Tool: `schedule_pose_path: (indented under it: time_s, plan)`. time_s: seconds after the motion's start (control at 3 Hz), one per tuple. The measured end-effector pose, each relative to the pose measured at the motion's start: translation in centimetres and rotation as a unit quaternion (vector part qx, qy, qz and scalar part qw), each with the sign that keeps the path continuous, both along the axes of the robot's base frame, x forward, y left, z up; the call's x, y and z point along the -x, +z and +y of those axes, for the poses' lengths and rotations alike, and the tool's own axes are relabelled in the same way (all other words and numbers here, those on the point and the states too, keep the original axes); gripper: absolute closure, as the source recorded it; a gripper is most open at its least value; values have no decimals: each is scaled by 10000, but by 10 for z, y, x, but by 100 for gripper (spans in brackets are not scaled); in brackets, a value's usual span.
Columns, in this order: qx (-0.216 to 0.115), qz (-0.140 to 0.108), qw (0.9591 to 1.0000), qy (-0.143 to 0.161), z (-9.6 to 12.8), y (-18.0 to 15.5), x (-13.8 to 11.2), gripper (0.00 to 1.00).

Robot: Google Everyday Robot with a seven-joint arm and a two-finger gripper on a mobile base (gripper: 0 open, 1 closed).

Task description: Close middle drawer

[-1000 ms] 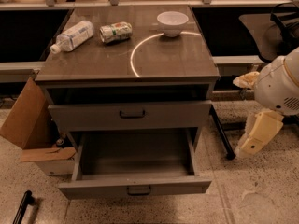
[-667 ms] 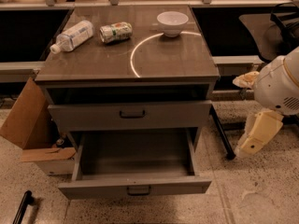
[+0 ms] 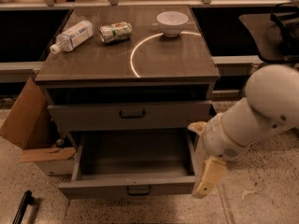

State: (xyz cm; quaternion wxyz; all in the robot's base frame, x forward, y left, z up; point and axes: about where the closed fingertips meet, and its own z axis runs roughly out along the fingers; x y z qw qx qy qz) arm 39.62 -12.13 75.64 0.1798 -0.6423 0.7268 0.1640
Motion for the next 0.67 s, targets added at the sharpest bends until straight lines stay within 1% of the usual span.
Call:
schedule_pose_path:
  time_s: [0.33,0.67]
  plan:
    - [-241,238,9992,229,31,-54,20,0]
    - [-240,239,9992,228,31,-54,20,0]
